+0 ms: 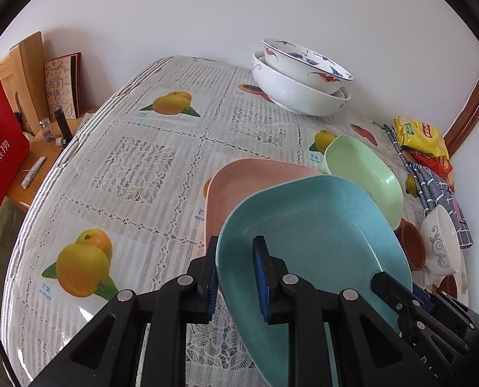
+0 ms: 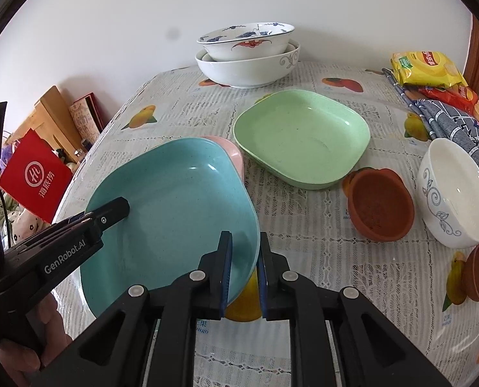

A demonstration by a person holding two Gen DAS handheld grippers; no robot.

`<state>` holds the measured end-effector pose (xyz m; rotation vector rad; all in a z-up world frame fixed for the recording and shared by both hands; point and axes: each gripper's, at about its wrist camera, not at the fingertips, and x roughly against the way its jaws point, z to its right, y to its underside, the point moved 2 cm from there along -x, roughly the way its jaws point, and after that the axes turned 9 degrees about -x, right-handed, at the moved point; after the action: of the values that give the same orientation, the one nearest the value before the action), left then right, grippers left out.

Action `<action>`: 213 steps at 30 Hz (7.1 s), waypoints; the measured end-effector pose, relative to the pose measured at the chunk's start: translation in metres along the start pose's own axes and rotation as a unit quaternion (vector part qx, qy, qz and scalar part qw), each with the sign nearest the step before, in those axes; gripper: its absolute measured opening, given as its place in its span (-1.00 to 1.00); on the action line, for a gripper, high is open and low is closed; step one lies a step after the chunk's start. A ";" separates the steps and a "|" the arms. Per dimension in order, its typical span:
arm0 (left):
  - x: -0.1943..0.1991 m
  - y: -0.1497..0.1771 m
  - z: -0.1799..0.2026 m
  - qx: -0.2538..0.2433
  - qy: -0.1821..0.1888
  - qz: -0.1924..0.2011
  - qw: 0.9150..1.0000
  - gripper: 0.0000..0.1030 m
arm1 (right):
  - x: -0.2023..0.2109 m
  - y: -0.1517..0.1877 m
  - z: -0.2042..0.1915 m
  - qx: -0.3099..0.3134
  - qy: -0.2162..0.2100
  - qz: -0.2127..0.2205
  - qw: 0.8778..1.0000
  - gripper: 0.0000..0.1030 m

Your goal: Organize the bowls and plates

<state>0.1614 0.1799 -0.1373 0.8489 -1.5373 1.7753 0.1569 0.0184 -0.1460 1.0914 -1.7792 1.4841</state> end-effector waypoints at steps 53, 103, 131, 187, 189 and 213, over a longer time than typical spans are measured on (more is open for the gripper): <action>-0.001 -0.038 0.013 -0.040 -0.001 0.034 0.999 0.18 | 0.008 -0.008 -0.007 0.043 -0.018 0.006 0.999 -0.17; 0.001 -0.077 0.085 -0.074 -0.019 0.044 0.996 0.18 | 0.029 -0.079 0.070 0.033 0.040 0.048 0.997 0.14; -0.076 -0.102 0.094 -0.077 0.013 -0.019 0.997 0.18 | -0.043 -0.122 0.095 0.007 0.064 0.020 0.998 -0.06; -0.045 -0.102 0.098 -0.086 0.039 0.002 0.996 -0.73 | -0.016 -0.122 0.088 -0.020 0.068 0.048 0.996 -0.83; -0.035 -0.098 0.099 -0.087 0.037 0.005 0.996 -0.73 | -0.008 -0.116 0.086 -0.021 0.066 0.052 0.996 -0.83; 0.035 -0.048 0.112 -0.095 0.037 0.026 0.994 -0.71 | 0.068 -0.064 0.087 -0.030 0.066 0.084 0.994 -0.83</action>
<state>0.1861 0.0765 -0.0689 0.6490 -1.6625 1.6449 0.1836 -0.0848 -0.0760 0.8109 -1.8468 1.5508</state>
